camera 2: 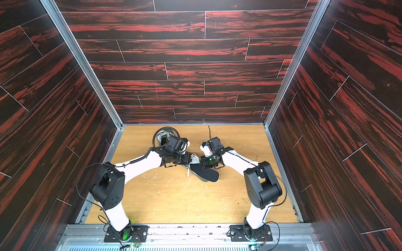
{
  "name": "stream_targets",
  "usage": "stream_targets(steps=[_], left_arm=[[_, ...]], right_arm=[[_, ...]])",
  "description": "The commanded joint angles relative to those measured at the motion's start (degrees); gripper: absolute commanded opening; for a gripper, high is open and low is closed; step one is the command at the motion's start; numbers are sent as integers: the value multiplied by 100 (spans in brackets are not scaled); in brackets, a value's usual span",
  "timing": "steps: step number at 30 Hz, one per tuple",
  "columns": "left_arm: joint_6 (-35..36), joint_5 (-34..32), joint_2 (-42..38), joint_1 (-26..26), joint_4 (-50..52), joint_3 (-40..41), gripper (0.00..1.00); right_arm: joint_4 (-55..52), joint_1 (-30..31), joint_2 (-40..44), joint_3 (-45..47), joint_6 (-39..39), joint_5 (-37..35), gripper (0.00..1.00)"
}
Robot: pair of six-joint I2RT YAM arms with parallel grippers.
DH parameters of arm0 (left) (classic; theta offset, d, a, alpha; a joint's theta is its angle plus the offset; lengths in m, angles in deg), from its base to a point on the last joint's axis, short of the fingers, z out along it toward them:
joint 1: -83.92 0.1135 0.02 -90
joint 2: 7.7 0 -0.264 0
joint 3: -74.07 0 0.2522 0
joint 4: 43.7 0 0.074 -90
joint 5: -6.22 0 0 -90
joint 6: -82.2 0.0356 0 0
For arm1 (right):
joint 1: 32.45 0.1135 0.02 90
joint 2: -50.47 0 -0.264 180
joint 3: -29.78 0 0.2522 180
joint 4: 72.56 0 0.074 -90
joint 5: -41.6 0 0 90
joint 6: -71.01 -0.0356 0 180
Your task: Insert the insole into the shoe
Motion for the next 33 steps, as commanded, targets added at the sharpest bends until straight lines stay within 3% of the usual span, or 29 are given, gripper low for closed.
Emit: stream_targets(steps=[1,9,14,21,27,33], left_arm=[[-352,94,-212,-60,-220,18,0],[-1071,-11,-146,39,39,-68,0],[-1300,154,23,-4,190,-238,0],[-1170,248,137,-52,282,-375,0],[-1039,123,115,-27,337,-429,0],[-1084,248,152,-36,203,-370,0]], right_arm=[[713,234,231,201,-414,-606,8],[1193,399,1068,1045,-442,-1407,8],[1480,561,1050,1183,-341,-1626,8],[2278,741,599,1132,32,-1302,8],[1623,718,-82,257,739,-903,7],[1846,583,-189,89,288,-911,8]])
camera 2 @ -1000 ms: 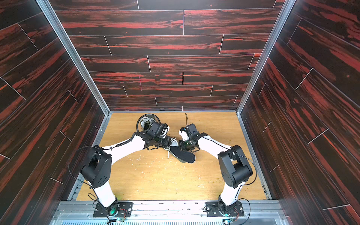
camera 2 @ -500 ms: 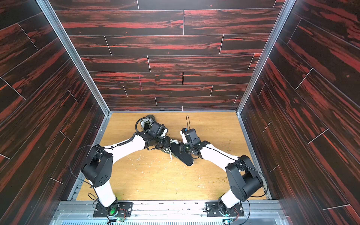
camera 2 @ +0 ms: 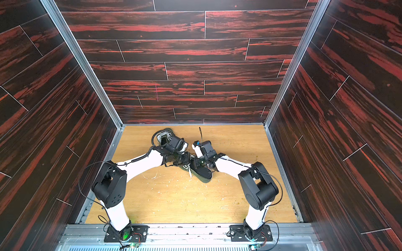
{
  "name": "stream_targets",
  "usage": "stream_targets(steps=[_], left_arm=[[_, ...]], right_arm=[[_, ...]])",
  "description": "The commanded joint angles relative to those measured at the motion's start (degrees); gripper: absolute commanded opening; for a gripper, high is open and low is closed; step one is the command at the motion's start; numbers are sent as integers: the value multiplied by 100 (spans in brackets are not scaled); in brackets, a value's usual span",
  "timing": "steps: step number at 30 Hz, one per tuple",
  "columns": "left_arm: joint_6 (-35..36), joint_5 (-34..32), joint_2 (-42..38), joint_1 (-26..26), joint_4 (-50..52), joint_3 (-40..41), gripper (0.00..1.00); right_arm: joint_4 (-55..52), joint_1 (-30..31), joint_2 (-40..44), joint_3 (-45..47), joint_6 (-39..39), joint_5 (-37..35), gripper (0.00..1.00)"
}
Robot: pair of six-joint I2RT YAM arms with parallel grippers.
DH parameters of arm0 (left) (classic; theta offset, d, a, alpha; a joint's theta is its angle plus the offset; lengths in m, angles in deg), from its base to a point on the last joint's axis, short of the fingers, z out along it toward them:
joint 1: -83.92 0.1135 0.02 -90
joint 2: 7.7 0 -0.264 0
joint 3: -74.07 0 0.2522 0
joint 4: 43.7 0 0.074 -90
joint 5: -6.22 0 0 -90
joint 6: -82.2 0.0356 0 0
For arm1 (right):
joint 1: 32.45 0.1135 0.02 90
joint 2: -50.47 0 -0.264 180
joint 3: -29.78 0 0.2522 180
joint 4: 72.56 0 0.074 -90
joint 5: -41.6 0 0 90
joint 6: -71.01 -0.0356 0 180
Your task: Insert the insole into the shoe
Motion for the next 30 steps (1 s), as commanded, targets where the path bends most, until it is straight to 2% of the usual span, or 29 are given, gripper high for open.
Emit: stream_targets(steps=[1,4,9,10,16,21,24,30], left_arm=[[-29,215,-6,-45,-210,-159,0],[-226,47,-28,-37,-203,-123,0],[-446,-273,-82,-2,-244,-26,0],[-436,-359,-82,-2,-207,-30,0],[-394,-643,-30,16,-93,-92,0],[-444,-712,-52,21,-140,-66,0],[-421,-693,-72,14,-168,-65,0],[-295,-684,24,-58,-132,-125,0]], right_arm=[[130,-46,-119,-322,-254,132,8],[-58,-46,-222,-436,-484,99,15],[-600,-93,75,-191,-445,101,46],[-716,-123,196,-153,-422,100,49],[-1801,-346,717,-254,-56,-31,56],[-2577,-598,984,-85,181,-207,54],[-2583,-778,1170,262,220,-136,50],[-2139,-828,1023,451,3,446,21]])
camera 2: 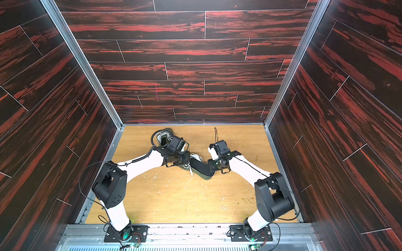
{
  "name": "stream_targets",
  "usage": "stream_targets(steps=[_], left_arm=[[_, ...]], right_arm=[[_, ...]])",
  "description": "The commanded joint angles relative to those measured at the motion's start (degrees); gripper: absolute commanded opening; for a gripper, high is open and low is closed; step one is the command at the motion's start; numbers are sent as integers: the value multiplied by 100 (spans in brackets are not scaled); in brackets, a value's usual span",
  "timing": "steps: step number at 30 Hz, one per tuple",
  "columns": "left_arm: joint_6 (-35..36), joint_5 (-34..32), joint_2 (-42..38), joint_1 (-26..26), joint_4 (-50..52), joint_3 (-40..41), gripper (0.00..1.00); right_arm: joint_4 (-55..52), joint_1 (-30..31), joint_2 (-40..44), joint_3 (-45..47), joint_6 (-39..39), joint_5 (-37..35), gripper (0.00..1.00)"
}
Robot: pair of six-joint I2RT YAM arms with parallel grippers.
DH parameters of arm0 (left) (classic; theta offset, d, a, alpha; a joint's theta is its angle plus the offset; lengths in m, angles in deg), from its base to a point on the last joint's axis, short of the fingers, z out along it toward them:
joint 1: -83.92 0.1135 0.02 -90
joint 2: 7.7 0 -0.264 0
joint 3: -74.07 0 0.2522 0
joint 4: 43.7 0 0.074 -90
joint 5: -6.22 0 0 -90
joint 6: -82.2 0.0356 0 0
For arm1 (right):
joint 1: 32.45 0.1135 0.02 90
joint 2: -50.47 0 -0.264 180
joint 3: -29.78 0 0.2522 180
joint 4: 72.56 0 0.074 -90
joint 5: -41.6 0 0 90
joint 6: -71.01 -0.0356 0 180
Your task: Insert the insole into the shoe
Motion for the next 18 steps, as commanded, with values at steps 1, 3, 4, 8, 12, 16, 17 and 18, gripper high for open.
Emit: stream_targets(steps=[1,3,4,8,12,16,17,18], left_arm=[[134,-203,22,-68,-14,-131,0],[148,-241,13,-103,11,-121,0],[134,-240,4,-121,-1,-107,0],[174,-226,-27,-191,-19,-120,0],[53,-168,-55,-217,-157,-54,0],[106,-135,-104,-261,-292,3,0],[134,-138,-109,-272,-282,9,0],[139,-132,-110,-289,-282,32,0]], right_arm=[[166,22,-97,58,-231,465,19],[333,25,-134,69,-382,629,17],[415,31,-152,58,-485,688,15],[616,39,-293,-76,-891,934,11],[540,160,-609,-304,-1151,983,10],[650,186,-897,-402,-1495,1072,9],[686,187,-923,-429,-1573,1055,9],[700,189,-961,-496,-1631,1033,9]])
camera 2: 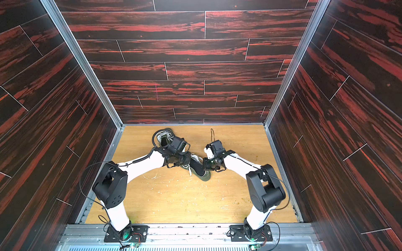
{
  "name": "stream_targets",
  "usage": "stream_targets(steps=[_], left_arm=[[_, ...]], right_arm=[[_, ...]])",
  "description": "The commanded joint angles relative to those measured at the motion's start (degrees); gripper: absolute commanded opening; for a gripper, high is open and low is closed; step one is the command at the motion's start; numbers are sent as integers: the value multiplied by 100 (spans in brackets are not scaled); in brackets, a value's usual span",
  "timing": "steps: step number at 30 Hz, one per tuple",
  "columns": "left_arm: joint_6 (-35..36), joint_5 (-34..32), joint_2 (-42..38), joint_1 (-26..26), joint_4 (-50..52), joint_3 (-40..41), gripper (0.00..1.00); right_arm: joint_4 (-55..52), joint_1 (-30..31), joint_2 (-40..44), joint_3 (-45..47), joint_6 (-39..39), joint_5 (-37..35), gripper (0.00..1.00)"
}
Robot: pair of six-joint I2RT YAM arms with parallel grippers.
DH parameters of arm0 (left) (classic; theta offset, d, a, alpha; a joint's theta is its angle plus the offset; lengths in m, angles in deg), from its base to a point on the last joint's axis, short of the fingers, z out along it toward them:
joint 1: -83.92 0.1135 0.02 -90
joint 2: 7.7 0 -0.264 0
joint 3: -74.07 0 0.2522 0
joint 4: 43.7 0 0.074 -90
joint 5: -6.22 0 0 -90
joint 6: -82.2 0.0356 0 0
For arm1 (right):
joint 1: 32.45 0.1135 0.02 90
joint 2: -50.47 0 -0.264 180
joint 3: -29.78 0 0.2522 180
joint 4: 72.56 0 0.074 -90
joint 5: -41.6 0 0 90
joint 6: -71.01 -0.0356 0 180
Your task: Insert the insole into the shoe
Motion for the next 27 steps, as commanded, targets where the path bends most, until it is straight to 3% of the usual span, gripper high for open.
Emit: stream_targets(steps=[1,7,13,18,27], left_arm=[[55,120,-129,-122,-282,62,0],[10,158,-183,-122,-349,103,0],[-53,29,-291,-100,-308,209,0],[-44,-97,-416,-71,-246,294,0],[-113,-337,-428,-51,-184,386,0]], right_arm=[[102,54,-200,-263,-394,145,9],[-45,304,-443,-493,-570,-400,7],[-335,842,-565,-325,-310,-2033,8],[-427,969,-588,-107,-186,-2872,8],[-850,1131,320,-398,-14,-3467,42]])
